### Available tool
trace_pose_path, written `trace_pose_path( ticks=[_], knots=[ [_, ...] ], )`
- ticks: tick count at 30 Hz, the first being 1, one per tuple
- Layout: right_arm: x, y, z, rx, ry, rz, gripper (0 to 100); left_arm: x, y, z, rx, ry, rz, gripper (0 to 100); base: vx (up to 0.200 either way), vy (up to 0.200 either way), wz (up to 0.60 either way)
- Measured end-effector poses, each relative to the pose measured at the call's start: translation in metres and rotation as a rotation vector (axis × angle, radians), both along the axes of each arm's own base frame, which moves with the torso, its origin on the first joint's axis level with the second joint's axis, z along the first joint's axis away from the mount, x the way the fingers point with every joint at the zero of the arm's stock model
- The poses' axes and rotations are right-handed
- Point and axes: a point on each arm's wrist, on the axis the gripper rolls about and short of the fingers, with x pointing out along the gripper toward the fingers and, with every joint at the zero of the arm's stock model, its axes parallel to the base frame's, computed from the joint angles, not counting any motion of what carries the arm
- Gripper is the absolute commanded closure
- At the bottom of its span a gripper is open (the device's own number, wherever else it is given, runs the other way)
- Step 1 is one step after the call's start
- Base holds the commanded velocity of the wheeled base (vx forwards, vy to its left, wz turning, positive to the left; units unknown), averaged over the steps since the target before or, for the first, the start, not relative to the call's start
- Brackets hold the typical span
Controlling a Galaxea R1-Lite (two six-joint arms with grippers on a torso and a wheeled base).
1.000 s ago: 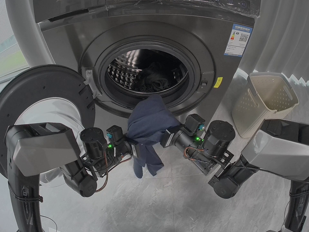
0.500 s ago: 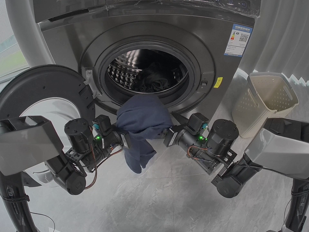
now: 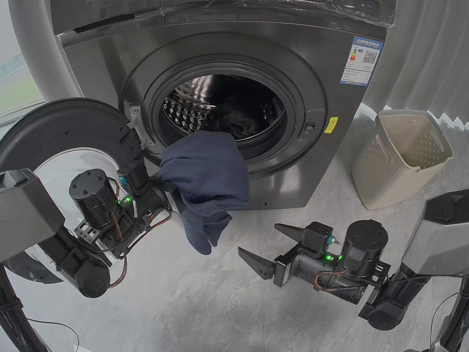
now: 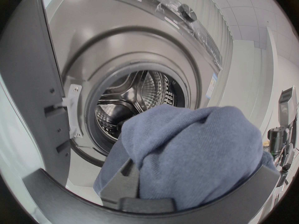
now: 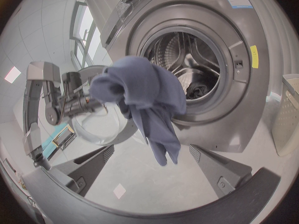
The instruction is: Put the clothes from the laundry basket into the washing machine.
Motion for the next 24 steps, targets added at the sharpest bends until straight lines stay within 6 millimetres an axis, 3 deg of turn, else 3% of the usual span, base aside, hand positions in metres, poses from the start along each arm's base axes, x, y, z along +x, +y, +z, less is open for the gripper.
trace_pose_path(
  ticks=[6,13,22,24],
  knots=[
    [-0.001,-0.028,-0.002,-0.033,0.03,-0.057,0,-0.03,0.012,0.012,-0.002,-0.003,-0.006,100,0.0,0.0,0.0],
    [0.015,-0.061,0.001,-0.033,0.035,-0.232,0,-0.06,0.025,0.008,-0.001,0.055,-0.03,100,0.0,0.0,0.0],
    [0.021,-0.071,0.008,0.008,0.03,-0.309,0,-0.079,0.032,0.008,0.008,0.071,-0.1,100,0.0,0.0,0.0],
    [0.022,-0.071,0.008,0.01,0.029,-0.309,0,-0.081,0.033,0.007,0.015,0.072,-0.099,100,0.2,0.0,0.0]
  ],
)
